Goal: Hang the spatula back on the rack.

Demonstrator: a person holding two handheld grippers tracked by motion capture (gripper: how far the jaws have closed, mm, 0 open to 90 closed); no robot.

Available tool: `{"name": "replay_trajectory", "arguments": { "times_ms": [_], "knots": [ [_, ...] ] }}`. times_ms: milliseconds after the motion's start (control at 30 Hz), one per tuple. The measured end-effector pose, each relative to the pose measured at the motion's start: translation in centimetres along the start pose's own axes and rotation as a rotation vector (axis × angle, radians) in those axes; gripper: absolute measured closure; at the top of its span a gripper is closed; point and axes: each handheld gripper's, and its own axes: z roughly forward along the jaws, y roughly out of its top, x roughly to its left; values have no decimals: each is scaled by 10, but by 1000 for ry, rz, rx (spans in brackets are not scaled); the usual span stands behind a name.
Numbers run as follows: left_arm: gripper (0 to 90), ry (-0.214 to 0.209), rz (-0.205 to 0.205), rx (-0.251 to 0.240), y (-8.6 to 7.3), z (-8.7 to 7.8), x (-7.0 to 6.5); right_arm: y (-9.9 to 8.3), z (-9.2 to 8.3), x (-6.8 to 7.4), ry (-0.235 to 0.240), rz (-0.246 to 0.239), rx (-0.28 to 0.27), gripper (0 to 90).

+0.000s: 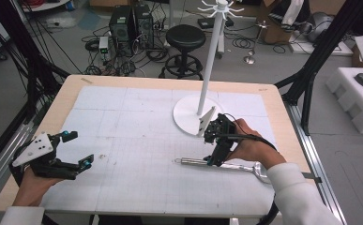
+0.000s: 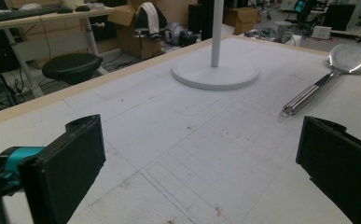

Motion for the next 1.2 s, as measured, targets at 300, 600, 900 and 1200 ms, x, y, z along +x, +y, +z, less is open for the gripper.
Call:
{"name": "replay_trajectory", "arguments": {
  "times_ms": [300, 600, 900, 1200],
  "knots": [
    [17, 0, 1, 0, 0, 1, 0, 5, 21, 1, 25, 14, 6, 1],
    [17, 1, -1, -2, 0, 0, 1, 11, 47, 3, 67, -2, 42, 2],
    [17, -3, 2, 3, -1, 1, 1, 10, 71, 7, 91, 3, 84, 10],
    [17, -4, -4, 0, -1, 0, 1, 9, 83, 7, 111, -5, 112, 105]
  ]
}}
